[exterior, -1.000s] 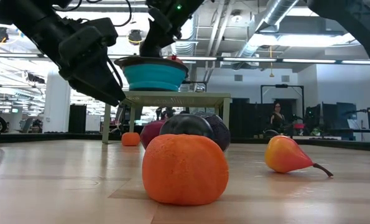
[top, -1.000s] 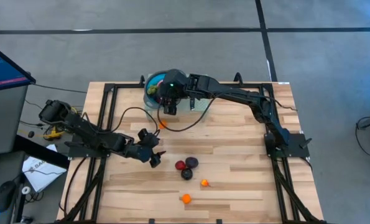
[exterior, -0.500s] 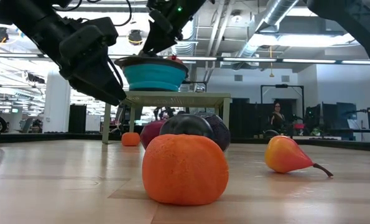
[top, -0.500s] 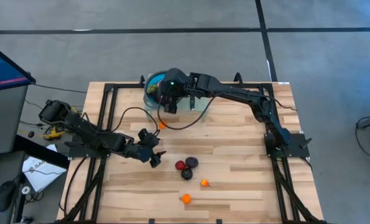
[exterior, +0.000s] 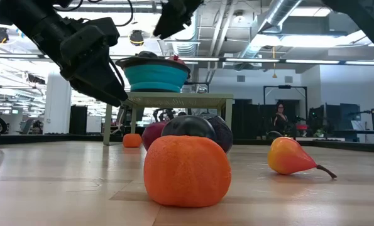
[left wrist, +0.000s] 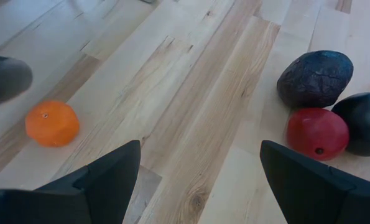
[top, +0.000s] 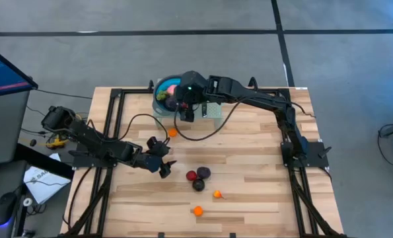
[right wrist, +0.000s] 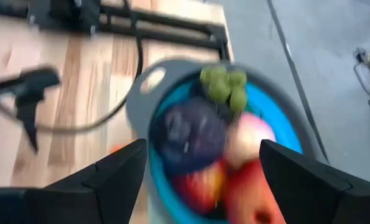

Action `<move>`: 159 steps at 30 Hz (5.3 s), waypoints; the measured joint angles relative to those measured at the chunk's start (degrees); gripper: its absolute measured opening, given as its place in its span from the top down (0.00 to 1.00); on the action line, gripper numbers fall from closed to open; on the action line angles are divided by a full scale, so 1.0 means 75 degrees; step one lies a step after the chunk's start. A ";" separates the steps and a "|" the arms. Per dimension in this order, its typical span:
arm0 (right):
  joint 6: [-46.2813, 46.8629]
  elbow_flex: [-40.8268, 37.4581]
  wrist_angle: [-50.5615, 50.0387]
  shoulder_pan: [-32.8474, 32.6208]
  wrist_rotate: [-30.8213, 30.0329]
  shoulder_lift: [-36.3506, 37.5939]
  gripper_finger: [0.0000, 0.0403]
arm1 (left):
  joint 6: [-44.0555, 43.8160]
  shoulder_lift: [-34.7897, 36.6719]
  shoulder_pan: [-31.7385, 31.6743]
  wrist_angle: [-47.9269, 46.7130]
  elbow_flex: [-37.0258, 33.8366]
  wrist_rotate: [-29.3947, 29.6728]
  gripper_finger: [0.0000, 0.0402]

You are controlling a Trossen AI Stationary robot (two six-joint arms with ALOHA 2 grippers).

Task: Pick & Place Fruit
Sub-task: Put the orange pear into the blue strainer bowl

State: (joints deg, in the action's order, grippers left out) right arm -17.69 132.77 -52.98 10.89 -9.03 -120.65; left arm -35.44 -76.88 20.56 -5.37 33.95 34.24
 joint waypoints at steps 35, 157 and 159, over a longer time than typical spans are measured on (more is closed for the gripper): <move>0.3493 -0.8156 0.1954 -0.4167 0.1347 0.3823 0.25 | -0.0746 0.0000 0.1177 0.0203 0.0001 0.0872 0.19; 0.3304 -0.5237 0.0873 -0.6136 0.0800 -0.0337 0.56 | 0.0274 -0.0003 0.2728 0.3325 0.0002 0.1880 0.19; 0.3274 -0.5237 0.0790 -0.6126 0.0806 -0.0337 0.57 | 0.0274 -0.0003 0.2728 0.3325 0.0000 0.1880 0.19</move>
State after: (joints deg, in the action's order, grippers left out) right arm 6.87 93.49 -47.06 -35.05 -2.99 -123.17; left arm -33.39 -76.90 41.01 19.57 33.95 48.34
